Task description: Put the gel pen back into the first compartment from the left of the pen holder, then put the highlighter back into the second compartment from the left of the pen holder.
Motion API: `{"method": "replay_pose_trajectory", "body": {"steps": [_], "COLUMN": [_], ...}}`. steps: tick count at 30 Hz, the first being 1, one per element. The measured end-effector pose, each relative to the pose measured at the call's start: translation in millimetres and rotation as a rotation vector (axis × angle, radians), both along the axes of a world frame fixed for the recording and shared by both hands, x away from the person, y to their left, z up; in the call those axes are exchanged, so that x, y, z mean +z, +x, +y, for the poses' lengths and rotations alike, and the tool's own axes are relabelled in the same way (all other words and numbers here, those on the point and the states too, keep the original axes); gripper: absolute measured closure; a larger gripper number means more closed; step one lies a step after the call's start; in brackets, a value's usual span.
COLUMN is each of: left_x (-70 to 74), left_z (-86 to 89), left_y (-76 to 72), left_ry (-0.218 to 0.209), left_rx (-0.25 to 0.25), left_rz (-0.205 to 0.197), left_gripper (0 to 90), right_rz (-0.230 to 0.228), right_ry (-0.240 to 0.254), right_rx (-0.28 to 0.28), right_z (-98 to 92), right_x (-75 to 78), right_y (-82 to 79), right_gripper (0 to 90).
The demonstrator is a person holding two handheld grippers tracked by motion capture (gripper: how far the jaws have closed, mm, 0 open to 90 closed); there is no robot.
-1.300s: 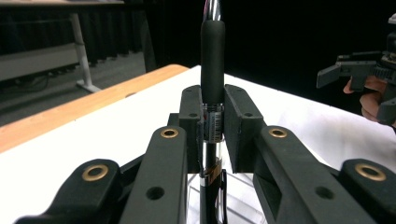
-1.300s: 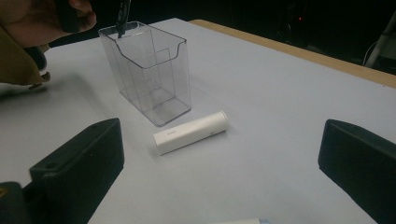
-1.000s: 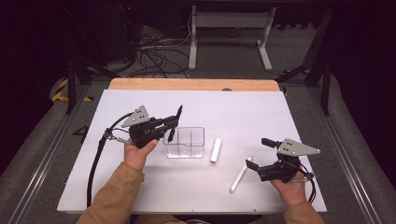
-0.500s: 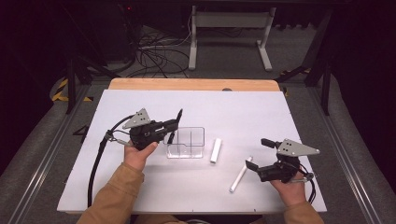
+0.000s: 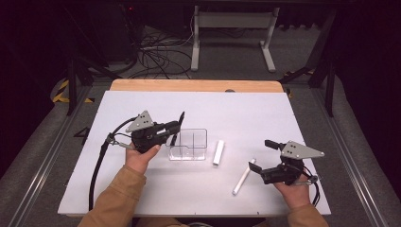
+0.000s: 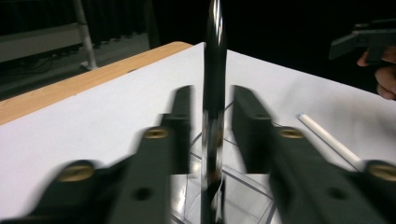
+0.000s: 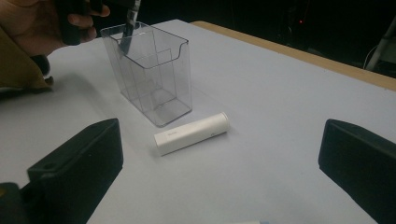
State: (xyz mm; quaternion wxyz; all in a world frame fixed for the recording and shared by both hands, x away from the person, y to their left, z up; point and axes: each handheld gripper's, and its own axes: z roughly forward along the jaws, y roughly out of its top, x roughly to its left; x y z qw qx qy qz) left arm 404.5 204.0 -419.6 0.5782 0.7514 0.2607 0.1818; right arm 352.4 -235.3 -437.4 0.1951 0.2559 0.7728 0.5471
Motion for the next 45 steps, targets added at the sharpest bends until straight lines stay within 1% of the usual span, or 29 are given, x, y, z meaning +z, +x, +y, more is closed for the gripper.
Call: {"method": "replay_pose_trajectory", "body": {"steps": [1, 2, 4, 5, 7, 10, 11, 13, 15, 18, 19, 20, 21, 23, 24, 27, 28, 29, 30, 31, 34, 35, 36, 38, 40, 41, 43, 45], "left_x": [0.8, 2.2, 6.3, 9.0, 14.7, 22.2, 24.1, 27.4, 29.6, 30.9, 31.2, 31.8, 32.0, 33.5, 34.1, 34.6, 34.4, 34.3, 33.6, 32.5, 29.2, 28.1, 27.6, 26.0, 25.1, 24.9, 23.8, 22.8], "left_z": [-0.2, 1.1, 5.8, 9.0, 15.0, 21.9, 22.9, 25.5, 26.9, 28.2, 28.6, 29.7, 29.8, 32.1, 33.2, 36.6, 38.0, 39.9, 41.3, 42.3, 47.2, 49.0, 51.8, 54.9, 57.9, 59.5, 61.8, 63.9], "left_y": [-0.7, -1.3, -2.9, -4.2, -7.5, -15.0, -17.8, -21.5, -24.7, -28.4, -29.7, -30.3, -32.3, -35.2, -36.8, -41.5, -42.9, -43.5, -44.2, -45.6, -48.9, -50.1, -50.4, -53.2, -56.1, -57.1, -59.7, -61.0], "left_ry": [-0.016, -0.021, -0.024, -0.029, -0.032, -0.041, -0.052, -0.041, -0.033, -0.028, -0.022, -0.008, -0.013, -0.008, -0.009, -0.008, -0.007, 0.002, 0.006, 0.004, 0.017, 0.017, 0.027, 0.01, 0.006, 0.008, 0.003, 0.005], "left_rx": [0.014, 0.032, 0.062, 0.07, 0.076, 0.083, 0.082, 0.08, 0.078, 0.078, 0.077, 0.079, 0.081, 0.085, 0.084, 0.083, 0.083, 0.085, 0.087, 0.085, 0.094, 0.095, 0.098, 0.101, 0.107, 0.108, 0.11, 0.115], "left_rz": [0.021, 0.027, 0.028, 0.028, 0.014, 0.003, 0.01, -0.006, -0.014, -0.013, -0.01, -0.021, -0.011, -0.021, -0.024, -0.019, -0.018, -0.026, -0.029, -0.018, -0.016, -0.006, -0.016, -0.003, 0.006, 0.002, 0.007, 0.004], "left_gripper": [57.6, 49.6, 38.7, 35.8, 31.6, 26.8, 25.6, 24.0, 22.9, 22.2, 22.0, 22.0, 22.0, 21.8, 21.7, 21.4, 21.4, 21.4, 21.4, 21.4, 21.4, 21.4, 21.4, 21.3, 21.4, 21.3, 21.4, 21.4], "right_rz": [0.0, -0.004, -0.007, -0.008, -0.01, -0.008, -0.013, -0.017, -0.027, -0.032, -0.033, -0.034, -0.031, -0.031, -0.033, -0.01, -0.011, -0.001, -0.001, 0.004, 0.0, -0.005, -0.015, -0.03, -0.032, -0.037, -0.047, -0.042], "right_ry": [0.003, 0.005, 0.008, 0.007, 0.0, 0.002, 0.005, 0.02, 0.029, 0.046, 0.049, 0.048, 0.039, 0.042, 0.043, 0.047, 0.043, 0.042, 0.037, 0.039, 0.056, 0.057, 0.054, 0.052, 0.046, 0.045, 0.04, 0.041], "right_rx": [0.0, 0.002, -0.004, -0.004, -0.007, -0.01, -0.011, -0.012, -0.017, -0.021, -0.033, -0.045, -0.054, -0.053, -0.062, -0.094, -0.1, -0.111, -0.113, -0.116, -0.094, -0.093, -0.093, -0.099, -0.116, -0.116, -0.122, -0.119], "right_z": [-0.2, -0.2, -0.6, -0.7, -1.1, -2.0, -2.8, -4.2, -5.9, -7.4, -7.1, -6.6, -6.2, -5.3, -4.4, -2.0, -1.3, -0.3, 0.0, 0.1, -1.5, -1.7, -2.3, -2.6, -2.5, -2.6, -2.0, -1.5], "right_x": [0.2, 0.3, 0.9, 0.9, 0.5, 1.3, 1.9, 2.9, 3.9, 5.4, 6.0, 6.4, 6.9, 7.3, 7.7, 9.6, 10.0, 10.3, 10.4, 10.9, 12.9, 13.8, 14.5, 15.0, 15.5, 15.9, 16.7, 17.9], "right_y": [-0.1, -0.1, -0.3, -0.1, 0.7, 0.3, 0.1, -0.6, -1.2, -1.3, -1.7, -1.8, -2.0, -2.6, -2.7, -1.5, -0.6, -0.8, -0.8, -1.2, -2.2, -2.8, -3.4, -5.0, -6.0, -6.3, -7.7, -7.1], "right_gripper": [0.4, 0.4, 0.4, 0.5, 0.4, 0.3, 0.3, 0.0, 0.0, 0.0, 0.0, 0.0, 0.0, 0.0, 0.0, 1.0, 1.6, 1.7, 1.6, 1.6, 1.6, 1.7, 2.7, 3.7, 4.3, 5.3, 8.8, 9.0]}}
